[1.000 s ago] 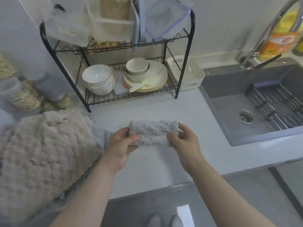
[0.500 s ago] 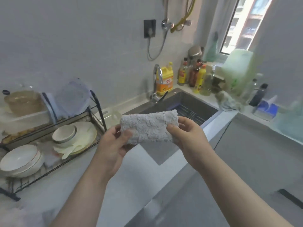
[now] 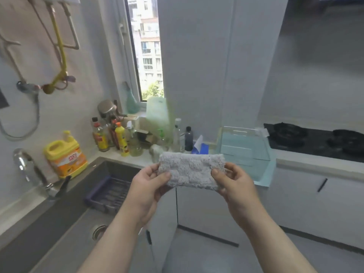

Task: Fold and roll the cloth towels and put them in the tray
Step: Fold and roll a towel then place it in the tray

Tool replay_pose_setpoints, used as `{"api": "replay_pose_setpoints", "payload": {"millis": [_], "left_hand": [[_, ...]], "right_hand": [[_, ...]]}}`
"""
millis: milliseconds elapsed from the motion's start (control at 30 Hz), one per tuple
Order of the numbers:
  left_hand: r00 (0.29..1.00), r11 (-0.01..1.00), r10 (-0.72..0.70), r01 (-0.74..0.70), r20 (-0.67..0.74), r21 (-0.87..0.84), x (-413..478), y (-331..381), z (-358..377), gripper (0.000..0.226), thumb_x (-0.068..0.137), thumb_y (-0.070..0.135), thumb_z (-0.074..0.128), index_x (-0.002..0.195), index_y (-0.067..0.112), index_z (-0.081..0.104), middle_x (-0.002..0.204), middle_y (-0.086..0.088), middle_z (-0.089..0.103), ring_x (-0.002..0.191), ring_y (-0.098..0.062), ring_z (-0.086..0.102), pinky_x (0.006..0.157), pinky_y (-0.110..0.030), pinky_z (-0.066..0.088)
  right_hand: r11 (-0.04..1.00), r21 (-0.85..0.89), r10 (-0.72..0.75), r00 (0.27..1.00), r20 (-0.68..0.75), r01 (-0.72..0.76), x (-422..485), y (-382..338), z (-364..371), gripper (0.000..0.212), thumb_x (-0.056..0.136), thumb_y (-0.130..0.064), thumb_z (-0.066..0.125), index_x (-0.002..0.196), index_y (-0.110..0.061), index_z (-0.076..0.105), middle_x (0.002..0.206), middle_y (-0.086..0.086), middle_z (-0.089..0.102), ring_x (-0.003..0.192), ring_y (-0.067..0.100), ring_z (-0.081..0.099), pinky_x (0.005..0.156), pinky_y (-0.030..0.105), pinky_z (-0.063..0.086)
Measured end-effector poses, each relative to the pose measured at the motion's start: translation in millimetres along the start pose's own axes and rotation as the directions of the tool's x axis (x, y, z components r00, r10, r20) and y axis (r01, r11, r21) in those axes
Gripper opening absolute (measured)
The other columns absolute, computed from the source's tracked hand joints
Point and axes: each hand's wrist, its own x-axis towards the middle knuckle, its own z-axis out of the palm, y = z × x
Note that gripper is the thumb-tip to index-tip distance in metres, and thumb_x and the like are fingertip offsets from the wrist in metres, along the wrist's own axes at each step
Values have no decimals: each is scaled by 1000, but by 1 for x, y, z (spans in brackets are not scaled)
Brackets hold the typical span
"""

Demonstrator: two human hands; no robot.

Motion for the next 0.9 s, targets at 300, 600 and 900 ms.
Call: {"api": "replay_pose_setpoints", "payload": {"millis": [300, 600, 900], "left_hand": [[988, 997, -69, 62, 139, 55, 111, -46, 110, 33, 79, -7, 61, 110, 3, 59, 90, -7, 74, 74, -14, 71, 58, -22, 55], [970, 992, -120, 107, 210, 72, 257, -97, 161, 23, 88, -9, 53, 104, 4, 63, 91, -10, 75, 80, -18, 72, 64, -24, 57], [934, 953, -285, 253, 216, 166, 465, -161, 192, 23, 93, -4, 51, 111, 7, 59, 101, -5, 74, 90, -15, 71, 80, -29, 57]], "right_hand": [[996, -78, -46, 988, -146, 35, 93, -30, -106, 27, 83, -8, 71, 101, -23, 57, 97, 1, 59, 78, 11, 61, 65, 23, 49], [994, -110, 3, 989, -147, -19, 224, -20, -152, 32, 84, -4, 70, 101, -26, 53, 93, -2, 60, 77, 12, 62, 63, 20, 50], [977, -156, 120, 979, -163, -146, 409, -6, -177, 36, 84, 11, 61, 106, -16, 53, 82, 1, 70, 67, 7, 65, 58, 17, 50]]}}
